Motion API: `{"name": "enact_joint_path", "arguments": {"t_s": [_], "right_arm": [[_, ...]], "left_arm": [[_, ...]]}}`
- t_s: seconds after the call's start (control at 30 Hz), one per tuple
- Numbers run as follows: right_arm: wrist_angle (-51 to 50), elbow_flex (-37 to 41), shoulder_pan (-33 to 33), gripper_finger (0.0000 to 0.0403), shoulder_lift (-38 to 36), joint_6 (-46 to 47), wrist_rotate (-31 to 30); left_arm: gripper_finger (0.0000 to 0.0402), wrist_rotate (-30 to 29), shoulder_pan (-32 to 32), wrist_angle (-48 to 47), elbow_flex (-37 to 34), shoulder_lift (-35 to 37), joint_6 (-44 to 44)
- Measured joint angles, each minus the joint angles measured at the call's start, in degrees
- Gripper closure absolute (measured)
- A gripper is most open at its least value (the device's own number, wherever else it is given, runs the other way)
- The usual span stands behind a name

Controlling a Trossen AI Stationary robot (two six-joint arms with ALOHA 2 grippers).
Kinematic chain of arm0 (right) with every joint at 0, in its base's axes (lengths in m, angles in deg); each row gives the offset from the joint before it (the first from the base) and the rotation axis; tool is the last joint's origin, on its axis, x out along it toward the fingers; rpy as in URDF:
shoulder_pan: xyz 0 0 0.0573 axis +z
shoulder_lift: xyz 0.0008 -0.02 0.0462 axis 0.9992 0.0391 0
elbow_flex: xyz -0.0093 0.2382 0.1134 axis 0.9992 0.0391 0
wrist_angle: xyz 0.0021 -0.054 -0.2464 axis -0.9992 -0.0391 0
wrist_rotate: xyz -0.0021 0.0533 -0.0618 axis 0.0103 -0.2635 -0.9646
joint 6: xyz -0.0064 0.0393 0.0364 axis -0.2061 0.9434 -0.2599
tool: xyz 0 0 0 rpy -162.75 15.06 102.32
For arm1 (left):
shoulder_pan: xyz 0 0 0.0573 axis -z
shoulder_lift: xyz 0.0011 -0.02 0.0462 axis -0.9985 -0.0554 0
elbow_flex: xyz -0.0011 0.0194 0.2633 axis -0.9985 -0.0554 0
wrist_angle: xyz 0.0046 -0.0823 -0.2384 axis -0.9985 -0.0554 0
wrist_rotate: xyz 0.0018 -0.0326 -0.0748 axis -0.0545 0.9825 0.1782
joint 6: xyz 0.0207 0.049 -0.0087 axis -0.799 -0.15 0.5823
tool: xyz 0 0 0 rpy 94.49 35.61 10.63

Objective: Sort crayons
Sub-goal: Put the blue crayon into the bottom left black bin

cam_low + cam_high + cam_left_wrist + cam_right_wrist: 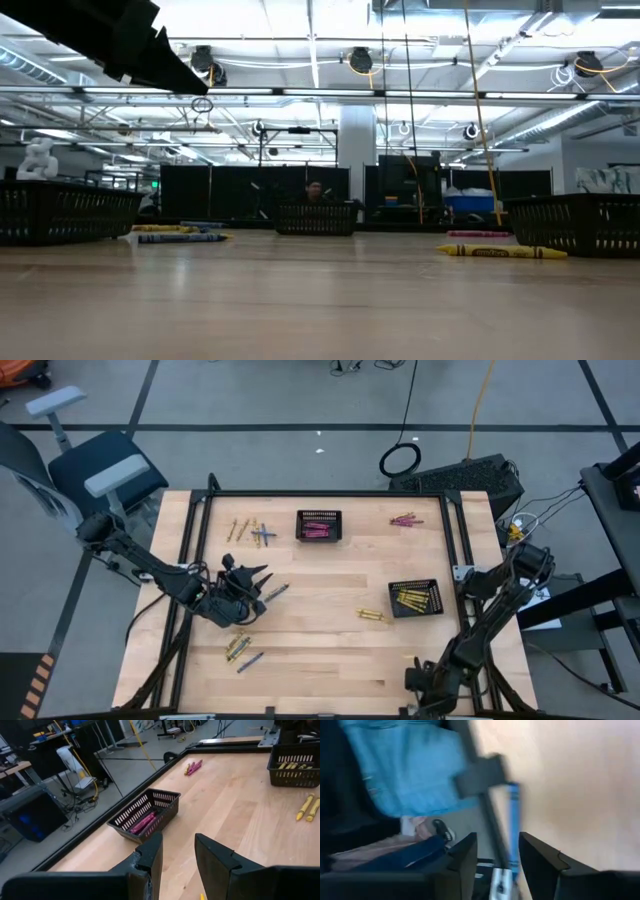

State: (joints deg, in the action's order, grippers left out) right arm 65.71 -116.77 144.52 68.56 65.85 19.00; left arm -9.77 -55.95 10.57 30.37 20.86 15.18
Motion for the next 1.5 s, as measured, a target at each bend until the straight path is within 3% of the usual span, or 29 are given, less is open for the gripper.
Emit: {"name": "enact_joint_path", "arguments": {"t_s": [0.17, 0.33, 0.57, 0.67, 0.83, 1.03, 1.27, 1.5], "right_arm": [[-0.7, 0.0, 0.0, 0.0237, 1.4, 2.9, 3.9], [-0.8, -0.2, 0.7, 0.0218, 1.2, -3.0, 4.5], [-9.9, -6.0, 0.7, 0.0244, 2.9, -7.5, 3.9], [-14.6, -9.2, 0.8, 0.0246, 4.8, -9.8, 0.8], [-19.5, -16.3, 1.7, 0.0247, 10.2, -14.5, -4.1], [-32.4, -25.7, 3.4, 0.0247, 17.5, -18.4, -6.6], [-37.9, -28.5, 4.0, 0.0249, 20.8, -18.3, -8.4], [-42.6, -28.4, 4.1, 0.0315, 21.0, -18.9, -9.2]], "left_arm": [[0.0288, 0.0, 0.0, 0.0, 0.0, 0.0, -0.1], [0.0288, 0.0, 0.0, 0.0, 0.0, 0.0, 0.1], [0.0288, 0.0, 0.0, -0.2, 0.0, 0.0, 0.1], [0.0288, 0.0, 0.0, -0.2, 0.0, 0.0, 0.2], [0.0288, 0.0, 0.0, -0.1, 0.0, 0.0, 0.2], [0.0289, -0.3, 0.0, 0.0, 0.0, 0.0, 0.2], [0.0289, -0.4, 0.0, -0.2, 0.0, 0.0, 0.1], [0.0289, -0.4, 0.0, -0.2, 0.0, 0.0, 0.1]]}}
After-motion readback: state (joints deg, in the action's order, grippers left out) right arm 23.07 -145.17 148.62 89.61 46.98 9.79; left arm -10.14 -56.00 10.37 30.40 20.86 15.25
